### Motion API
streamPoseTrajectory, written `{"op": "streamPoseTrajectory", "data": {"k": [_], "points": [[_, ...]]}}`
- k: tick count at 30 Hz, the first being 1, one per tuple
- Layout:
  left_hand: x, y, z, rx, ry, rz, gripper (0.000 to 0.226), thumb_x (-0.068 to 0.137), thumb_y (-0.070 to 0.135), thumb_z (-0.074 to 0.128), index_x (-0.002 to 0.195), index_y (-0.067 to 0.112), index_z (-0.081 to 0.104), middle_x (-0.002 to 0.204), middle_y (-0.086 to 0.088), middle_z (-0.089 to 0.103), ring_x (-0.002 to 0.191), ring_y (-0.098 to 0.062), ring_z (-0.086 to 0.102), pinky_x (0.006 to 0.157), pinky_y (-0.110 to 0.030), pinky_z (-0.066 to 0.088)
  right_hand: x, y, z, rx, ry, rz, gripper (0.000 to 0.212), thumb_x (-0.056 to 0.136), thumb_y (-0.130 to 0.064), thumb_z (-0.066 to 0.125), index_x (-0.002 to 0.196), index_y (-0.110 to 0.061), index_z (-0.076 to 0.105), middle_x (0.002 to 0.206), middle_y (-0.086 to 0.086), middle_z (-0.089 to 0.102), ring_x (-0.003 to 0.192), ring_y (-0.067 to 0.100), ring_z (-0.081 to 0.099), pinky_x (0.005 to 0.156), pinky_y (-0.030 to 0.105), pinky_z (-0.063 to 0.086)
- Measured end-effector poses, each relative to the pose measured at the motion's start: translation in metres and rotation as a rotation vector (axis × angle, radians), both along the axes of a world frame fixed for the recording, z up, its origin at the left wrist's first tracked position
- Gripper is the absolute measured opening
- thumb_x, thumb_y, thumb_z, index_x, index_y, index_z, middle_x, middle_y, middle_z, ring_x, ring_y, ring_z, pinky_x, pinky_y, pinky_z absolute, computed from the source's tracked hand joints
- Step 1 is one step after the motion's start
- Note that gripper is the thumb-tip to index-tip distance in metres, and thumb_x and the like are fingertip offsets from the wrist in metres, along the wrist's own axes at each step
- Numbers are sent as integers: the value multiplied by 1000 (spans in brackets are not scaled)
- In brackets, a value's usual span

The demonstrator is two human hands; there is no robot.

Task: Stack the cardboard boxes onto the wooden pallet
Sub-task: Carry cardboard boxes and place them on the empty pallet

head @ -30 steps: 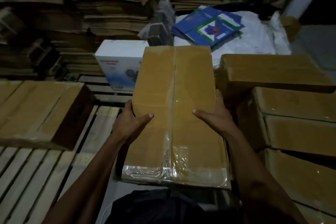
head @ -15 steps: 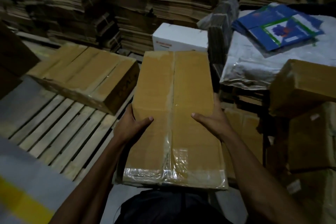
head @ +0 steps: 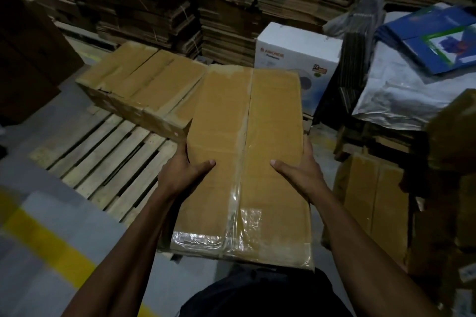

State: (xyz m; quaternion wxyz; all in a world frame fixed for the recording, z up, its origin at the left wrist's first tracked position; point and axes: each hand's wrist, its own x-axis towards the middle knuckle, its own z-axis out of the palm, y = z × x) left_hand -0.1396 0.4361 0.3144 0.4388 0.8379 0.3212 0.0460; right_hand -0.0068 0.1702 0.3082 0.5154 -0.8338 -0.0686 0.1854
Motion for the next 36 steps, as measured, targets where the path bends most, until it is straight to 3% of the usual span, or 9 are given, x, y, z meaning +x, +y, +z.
{"op": "streamPoseTrajectory", "data": {"k": [5,9,12,19,26,29,32,34,36], "points": [[13,34,0,35,47,3,84,60,78,69,131,49,36,123,11,65,109,-23,65,92,-50,53,10,35,-8,-43,23,-14,117,70,-54,85,157,-41,8,139,-8,55,121,22,56,105,46,46],[48,56,-1,105,99,-16,85,64,75,65,135,37,39,127,6,63,112,-27,62,94,-48,50,36,59,-19,-64,27,-29,114,71,-54,84,156,-41,9,133,-11,55,120,22,57,104,48,47],[87,71,-6,166,143,-20,84,66,74,62,134,30,40,128,2,63,112,-29,62,90,-44,50,62,75,-28,-51,41,-43,113,71,-55,85,155,-42,11,131,-13,55,119,20,58,103,48,48],[188,112,-27,236,220,0,89,76,73,59,137,13,35,120,-8,62,102,-33,62,82,-42,49,142,116,-51,-63,149,-98,121,59,-68,80,152,-45,7,143,-1,51,126,29,53,106,57,43],[264,157,-47,238,241,26,79,81,66,60,134,12,37,107,-3,60,101,-34,62,81,-41,46,201,162,-68,-40,227,-142,117,74,-44,85,157,-41,2,151,1,43,134,27,46,113,50,39],[294,184,-73,254,262,-1,77,82,65,59,133,11,38,101,-1,57,100,-34,62,81,-42,45,221,185,-88,-22,258,-157,123,71,-46,87,157,-39,0,156,4,37,139,29,41,115,54,37],[317,207,-109,222,285,-11,76,84,63,59,135,12,37,111,-8,62,104,-36,61,81,-40,41,240,210,-118,-59,268,-192,130,61,-61,87,158,-37,3,156,4,38,139,31,41,113,56,38],[333,225,-139,200,304,-2,76,84,63,59,137,12,36,114,-10,63,104,-37,61,79,-39,39,252,229,-142,-88,272,-233,120,66,-60,85,156,-44,8,147,-8,49,128,22,52,105,48,47],[346,239,-168,188,313,-11,77,84,63,59,137,13,35,107,-8,63,102,-37,62,79,-39,41,263,244,-166,-62,247,-254,102,75,-45,85,152,-45,17,120,-32,58,103,-3,60,86,28,53]]}}
